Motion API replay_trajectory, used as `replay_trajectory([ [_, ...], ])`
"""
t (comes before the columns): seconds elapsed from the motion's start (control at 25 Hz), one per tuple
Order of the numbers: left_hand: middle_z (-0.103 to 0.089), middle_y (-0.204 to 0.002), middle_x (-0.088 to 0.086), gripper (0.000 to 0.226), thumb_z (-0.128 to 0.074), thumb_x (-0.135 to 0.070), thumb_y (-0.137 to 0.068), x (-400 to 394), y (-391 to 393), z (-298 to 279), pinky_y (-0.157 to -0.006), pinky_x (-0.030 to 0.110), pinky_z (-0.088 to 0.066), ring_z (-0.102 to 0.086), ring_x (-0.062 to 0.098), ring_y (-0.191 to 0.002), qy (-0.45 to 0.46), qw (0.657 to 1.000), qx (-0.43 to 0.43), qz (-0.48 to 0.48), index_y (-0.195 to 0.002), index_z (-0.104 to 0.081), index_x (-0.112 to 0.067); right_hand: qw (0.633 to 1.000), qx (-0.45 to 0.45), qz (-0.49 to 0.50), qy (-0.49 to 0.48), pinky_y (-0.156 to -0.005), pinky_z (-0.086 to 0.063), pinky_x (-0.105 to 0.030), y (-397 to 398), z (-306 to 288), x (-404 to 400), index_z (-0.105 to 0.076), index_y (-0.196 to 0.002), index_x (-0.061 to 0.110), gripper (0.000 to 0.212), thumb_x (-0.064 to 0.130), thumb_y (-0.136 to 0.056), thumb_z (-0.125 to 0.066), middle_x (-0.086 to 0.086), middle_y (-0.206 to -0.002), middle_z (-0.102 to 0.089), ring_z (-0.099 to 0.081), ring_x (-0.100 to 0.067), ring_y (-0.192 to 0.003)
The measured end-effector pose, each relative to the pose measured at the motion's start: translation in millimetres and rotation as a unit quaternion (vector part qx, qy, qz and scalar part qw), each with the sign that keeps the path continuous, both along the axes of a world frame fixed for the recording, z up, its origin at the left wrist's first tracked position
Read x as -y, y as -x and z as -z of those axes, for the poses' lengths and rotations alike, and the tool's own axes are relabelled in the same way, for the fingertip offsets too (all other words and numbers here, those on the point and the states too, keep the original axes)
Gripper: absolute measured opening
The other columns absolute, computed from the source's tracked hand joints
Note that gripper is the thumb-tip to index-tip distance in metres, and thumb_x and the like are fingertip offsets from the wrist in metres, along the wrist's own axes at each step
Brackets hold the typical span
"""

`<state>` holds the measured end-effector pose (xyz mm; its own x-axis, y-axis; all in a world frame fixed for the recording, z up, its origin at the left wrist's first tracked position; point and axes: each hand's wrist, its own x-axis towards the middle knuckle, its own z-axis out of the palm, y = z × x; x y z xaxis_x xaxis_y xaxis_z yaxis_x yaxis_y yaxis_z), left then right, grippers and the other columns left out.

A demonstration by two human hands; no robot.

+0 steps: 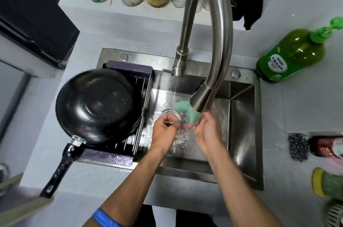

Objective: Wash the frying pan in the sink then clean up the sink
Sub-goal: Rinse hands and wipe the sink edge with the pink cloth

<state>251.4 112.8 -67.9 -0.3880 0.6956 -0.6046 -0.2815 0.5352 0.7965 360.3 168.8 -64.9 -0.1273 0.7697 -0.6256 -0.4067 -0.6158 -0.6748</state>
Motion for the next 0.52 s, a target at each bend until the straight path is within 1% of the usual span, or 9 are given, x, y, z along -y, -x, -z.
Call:
replay_trajectory([
  [0.08,-0.062,-0.103,0.006,0.040,-0.053,0.013,-0.083,-6.0,5.3,-5.4,-0.062,0.011,-0.048,-0.059,0.008,-0.088,-0.067,0.995,0.031,0.062,-0.111,-0.061,-0.015,0.997,0.061,-0.046,-0.024,-0.049,-0.052,-0.034,4.1,-0.4,4.9,-0.062,-0.110,0.015,0.017,0.008,-0.099,-0.052,-0.012,-0.100,-0.069,-0.066,-0.027,-0.077],
  [0.16,-0.062,-0.104,0.009,0.049,-0.055,0.012,-0.081,-13.2,13.5,-1.9,-0.067,0.013,-0.049,-0.061,0.005,-0.086,-0.088,0.980,0.043,0.174,-0.120,-0.061,-0.018,0.994,0.077,-0.067,-0.039,-0.055,-0.052,-0.033,4.8,-5.8,8.0,-0.063,-0.114,0.014,0.017,0.010,-0.099,-0.054,-0.007,-0.097,-0.071,-0.067,-0.021,-0.078],
  [0.24,-0.065,-0.106,0.011,0.032,-0.065,-0.005,-0.084,-14.6,21.8,6.6,-0.075,0.024,-0.052,-0.063,0.013,-0.088,-0.063,0.969,0.074,0.226,-0.113,-0.065,-0.020,0.997,0.040,-0.063,-0.003,-0.052,-0.043,-0.032,-1.9,-12.6,6.9,-0.065,-0.102,0.015,0.010,0.015,-0.097,-0.056,-0.009,-0.087,-0.066,-0.058,-0.022,-0.065],
  [0.28,-0.067,-0.109,0.010,0.025,-0.069,-0.019,-0.086,-9.9,23.2,11.9,-0.081,0.030,-0.053,-0.064,0.018,-0.092,-0.039,0.966,0.092,0.238,-0.111,-0.066,-0.022,0.998,-0.015,-0.045,0.037,-0.054,-0.040,-0.032,-6.7,-15.3,4.0,-0.067,-0.093,0.016,0.009,0.019,-0.093,-0.058,-0.009,-0.083,-0.063,-0.054,-0.022,-0.063],
  [0.32,-0.067,-0.112,0.008,0.027,-0.069,-0.035,-0.086,-3.2,21.5,18.0,-0.089,0.035,-0.052,-0.064,0.021,-0.097,-0.016,0.963,0.122,0.239,-0.111,-0.066,-0.026,0.994,-0.076,-0.009,0.077,-0.058,-0.040,-0.033,-11.6,-13.7,-0.9,-0.069,-0.087,0.017,0.011,0.025,-0.088,-0.062,-0.008,-0.082,-0.063,-0.054,-0.021,-0.066],
  [0.4,-0.066,-0.119,0.007,0.040,-0.063,-0.051,-0.085,7.4,11.6,28.1,-0.097,0.046,-0.049,-0.062,0.024,-0.107,-0.001,0.957,0.224,0.186,-0.116,-0.064,-0.026,0.979,-0.137,0.066,0.134,-0.063,-0.046,-0.033,-17.5,-9.5,-7.5,-0.069,-0.085,0.016,0.015,0.029,-0.078,-0.070,-0.006,-0.084,-0.065,-0.059,-0.020,-0.073],
  [0.44,-0.066,-0.118,0.010,0.044,-0.059,-0.050,-0.089,6.2,3.7,25.4,-0.096,0.048,-0.050,-0.063,0.025,-0.106,-0.015,0.950,0.287,0.119,-0.119,-0.063,-0.019,0.981,-0.103,0.073,0.147,-0.063,-0.049,-0.031,-16.4,-3.7,-6.7,-0.068,-0.085,0.015,0.015,0.024,-0.075,-0.074,-0.008,-0.087,-0.067,-0.062,-0.021,-0.074],
  [0.48,-0.067,-0.113,0.014,0.043,-0.053,-0.046,-0.094,0.5,-4.4,22.3,-0.090,0.044,-0.053,-0.064,0.025,-0.100,-0.029,0.942,0.331,0.037,-0.118,-0.061,-0.010,0.988,-0.021,0.053,0.143,-0.060,-0.051,-0.029,-13.1,2.0,-3.3,-0.065,-0.084,0.016,0.014,0.016,-0.075,-0.076,-0.009,-0.091,-0.068,-0.065,-0.022,-0.074],
  [0.52,-0.068,-0.106,0.016,0.039,-0.046,-0.039,-0.100,-10.9,-12.2,18.6,-0.078,0.036,-0.056,-0.066,0.023,-0.090,-0.017,0.944,0.329,-0.028,-0.113,-0.061,-0.005,0.986,0.109,0.022,0.124,-0.056,-0.051,-0.027,-8.3,11.0,1.6,-0.061,-0.084,0.018,0.016,0.008,-0.079,-0.073,-0.011,-0.095,-0.069,-0.066,-0.023,-0.075],
])
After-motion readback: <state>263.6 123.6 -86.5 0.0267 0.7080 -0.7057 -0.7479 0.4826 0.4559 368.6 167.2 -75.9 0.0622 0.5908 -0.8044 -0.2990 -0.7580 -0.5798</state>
